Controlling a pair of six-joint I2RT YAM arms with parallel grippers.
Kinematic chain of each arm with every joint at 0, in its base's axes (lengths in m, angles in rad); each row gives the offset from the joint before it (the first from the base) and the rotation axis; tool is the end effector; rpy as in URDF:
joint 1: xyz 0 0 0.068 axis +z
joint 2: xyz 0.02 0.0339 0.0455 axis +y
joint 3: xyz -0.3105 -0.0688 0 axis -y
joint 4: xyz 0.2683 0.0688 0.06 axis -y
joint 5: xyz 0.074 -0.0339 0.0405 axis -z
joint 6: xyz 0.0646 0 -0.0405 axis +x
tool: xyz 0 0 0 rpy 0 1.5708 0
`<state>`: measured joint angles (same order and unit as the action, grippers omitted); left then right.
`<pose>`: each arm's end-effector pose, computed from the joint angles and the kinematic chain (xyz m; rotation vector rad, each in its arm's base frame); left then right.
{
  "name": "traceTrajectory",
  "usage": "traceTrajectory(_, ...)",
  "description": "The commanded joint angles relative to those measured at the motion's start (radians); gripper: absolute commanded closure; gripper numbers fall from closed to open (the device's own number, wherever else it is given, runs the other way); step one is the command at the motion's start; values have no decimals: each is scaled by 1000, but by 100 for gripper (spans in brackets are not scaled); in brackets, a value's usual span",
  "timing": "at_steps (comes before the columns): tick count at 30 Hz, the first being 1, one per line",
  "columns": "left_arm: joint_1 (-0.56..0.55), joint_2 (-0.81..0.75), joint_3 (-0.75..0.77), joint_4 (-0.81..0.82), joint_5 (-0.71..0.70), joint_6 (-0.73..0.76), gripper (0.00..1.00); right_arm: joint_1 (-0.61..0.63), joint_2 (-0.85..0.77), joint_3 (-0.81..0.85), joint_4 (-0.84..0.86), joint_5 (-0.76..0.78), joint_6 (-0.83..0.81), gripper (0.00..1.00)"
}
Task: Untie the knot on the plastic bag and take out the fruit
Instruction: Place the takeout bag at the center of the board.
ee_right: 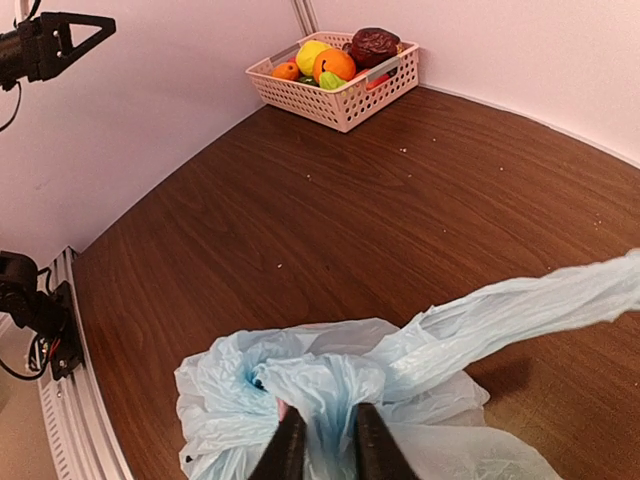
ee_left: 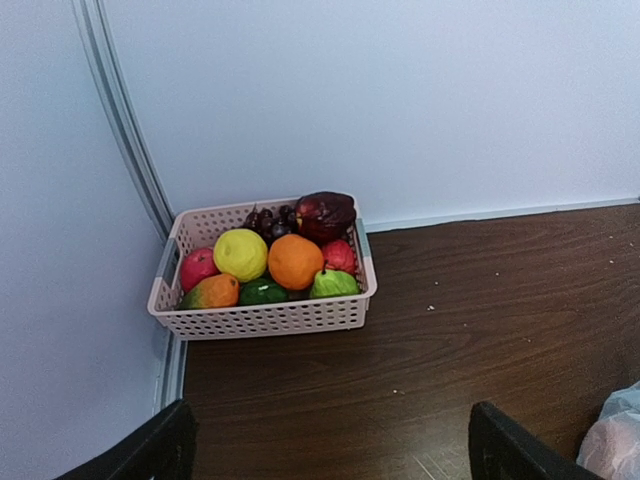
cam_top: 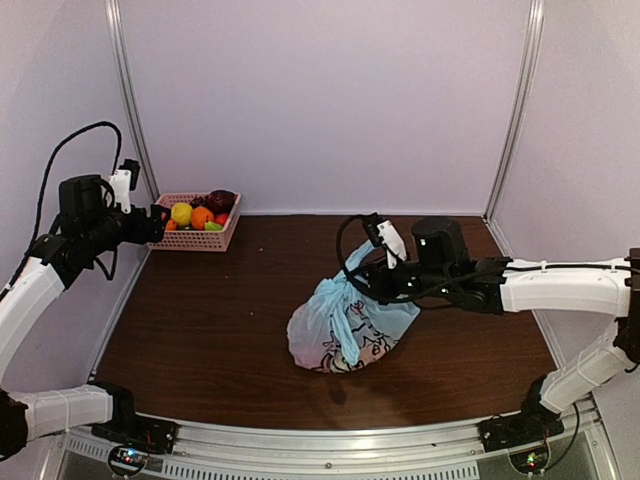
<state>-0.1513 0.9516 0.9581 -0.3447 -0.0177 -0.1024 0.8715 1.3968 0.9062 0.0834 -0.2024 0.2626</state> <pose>0.2359 -0.0348 0.3821 0.0348 1.9116 -0.1545 0.2200 0.2817 0.2915 -0.7588 1.9496 0.9163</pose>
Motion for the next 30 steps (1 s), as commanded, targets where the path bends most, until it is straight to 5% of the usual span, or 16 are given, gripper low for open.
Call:
traceTrajectory(1,-1,-4,-8,40,95,0,5,7,-43,-20,23,68,7,54)
traceTrajectory(4,-30,4,-4,40,118,-19,5,8,-77,-26,26,94,5,28)
traceTrajectory(12,-300,-29,-78,72,111,-194,7,7,-197,-57,-87,235,-2,5)
traceTrajectory(18,-586,0,-209,246,134,-399,7,7,-291,-116,-191,246,27,3)
traceTrajectory(23,-797,183,-200,366,136,-441,6,8,-330,-160,-241,179,42,13)
traceTrajectory(30,-901,482,-59,454,122,-457,3,14,-349,-204,-203,168,55,24)
